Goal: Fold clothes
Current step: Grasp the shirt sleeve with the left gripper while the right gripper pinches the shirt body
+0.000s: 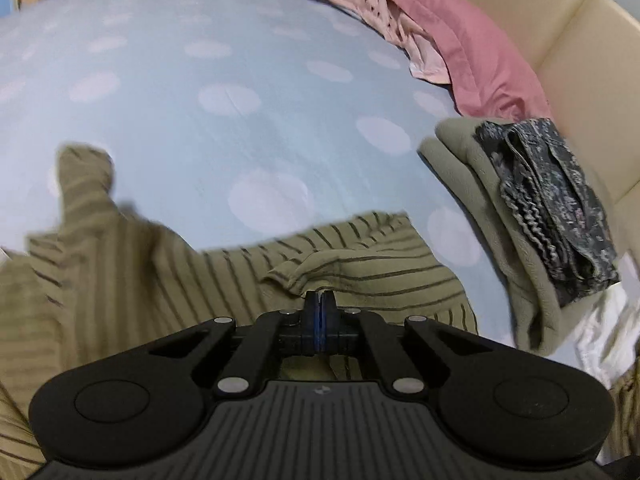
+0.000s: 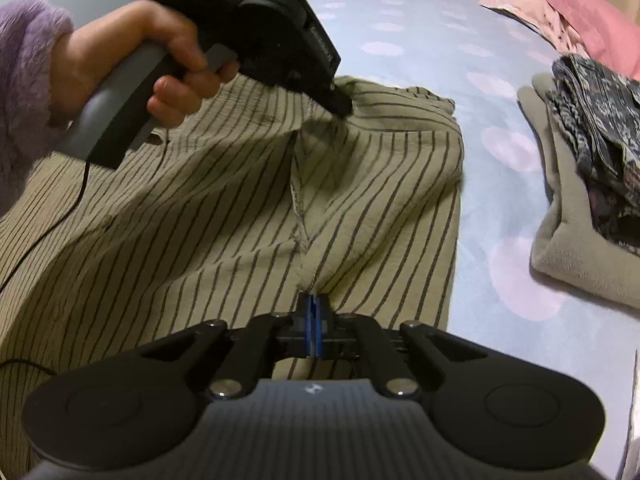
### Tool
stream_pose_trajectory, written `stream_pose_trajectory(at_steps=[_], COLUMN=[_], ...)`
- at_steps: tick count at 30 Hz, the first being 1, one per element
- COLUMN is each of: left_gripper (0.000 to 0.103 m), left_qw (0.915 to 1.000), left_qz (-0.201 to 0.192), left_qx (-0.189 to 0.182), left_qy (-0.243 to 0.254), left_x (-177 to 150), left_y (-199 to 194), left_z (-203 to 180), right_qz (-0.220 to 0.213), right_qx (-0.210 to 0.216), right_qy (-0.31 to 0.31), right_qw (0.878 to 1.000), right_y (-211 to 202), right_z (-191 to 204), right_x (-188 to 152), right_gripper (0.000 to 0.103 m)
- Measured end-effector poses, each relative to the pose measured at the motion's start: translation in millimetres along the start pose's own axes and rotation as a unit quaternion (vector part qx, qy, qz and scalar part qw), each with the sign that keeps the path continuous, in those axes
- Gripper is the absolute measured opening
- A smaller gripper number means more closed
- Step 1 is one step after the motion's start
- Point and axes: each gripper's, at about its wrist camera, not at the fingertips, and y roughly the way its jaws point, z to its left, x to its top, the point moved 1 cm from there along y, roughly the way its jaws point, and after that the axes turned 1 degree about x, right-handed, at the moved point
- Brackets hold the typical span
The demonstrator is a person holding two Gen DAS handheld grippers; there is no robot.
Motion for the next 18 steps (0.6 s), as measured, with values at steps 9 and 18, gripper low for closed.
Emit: stream_pose_trajectory(at_steps=[9,18], left_gripper=[0.008,0.015], left_qw=[0.9985,0.9957], left_qz=[0.020,-0.007], left_qx=[0.043,0.052], left_qy=[0.026,0.076], left_x=[-9,-40], left_y=[3,-73], left_z=[3,-7], right_qz=[0.029,0.014], right_qx=[-0.006,-0.001], right_qy=[-0.011,-0.009], right_qw=[1.000,1.000], right_y=[8,-23], right_z=[2,18], right_x=[-2,0], right_gripper=[0.007,0.034])
